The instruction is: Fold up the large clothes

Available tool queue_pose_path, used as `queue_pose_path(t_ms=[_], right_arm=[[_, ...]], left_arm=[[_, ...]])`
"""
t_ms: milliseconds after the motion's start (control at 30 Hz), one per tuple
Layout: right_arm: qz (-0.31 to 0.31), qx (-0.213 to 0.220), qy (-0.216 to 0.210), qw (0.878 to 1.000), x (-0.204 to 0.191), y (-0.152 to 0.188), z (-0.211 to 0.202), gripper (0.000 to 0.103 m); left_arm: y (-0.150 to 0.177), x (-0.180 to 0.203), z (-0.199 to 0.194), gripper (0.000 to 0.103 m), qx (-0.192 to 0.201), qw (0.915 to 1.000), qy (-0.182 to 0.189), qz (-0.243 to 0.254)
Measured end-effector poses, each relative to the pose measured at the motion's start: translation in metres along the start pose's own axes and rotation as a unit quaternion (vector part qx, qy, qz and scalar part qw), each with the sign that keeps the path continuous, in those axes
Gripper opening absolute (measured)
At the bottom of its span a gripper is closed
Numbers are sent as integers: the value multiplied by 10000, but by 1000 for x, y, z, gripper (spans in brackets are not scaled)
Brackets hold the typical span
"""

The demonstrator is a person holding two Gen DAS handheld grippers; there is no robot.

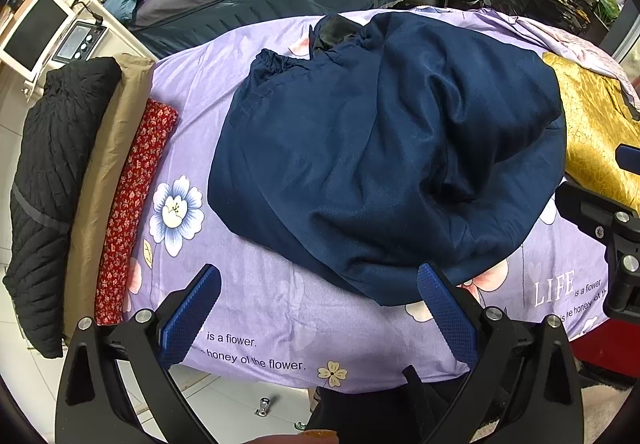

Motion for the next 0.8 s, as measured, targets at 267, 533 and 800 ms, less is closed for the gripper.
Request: queue_pose_path(t_ms=[267,533,800], right_arm=[[-23,6,7,10000,-3,2,1,97],[-33,-15,-5,10000,-3,3,0,97],[-34,-18,-6,10000,-3,3,0,97]], left_arm=[[0,0,0,97,-2,10000,3,2],[0,1,0,97,-11,10000,-3,18],[1,2,-1,97,-25,10000,-2,31]])
Point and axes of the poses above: each gripper's, at about its wrist camera, not at the fingertips, and z roughly the way its jaws point, x to its right, y to its underside, the point moved 5 cm from there along z, roughly the way its jaws point, and after that the axes turned 15 degrees about z, right-handed, at the moved point
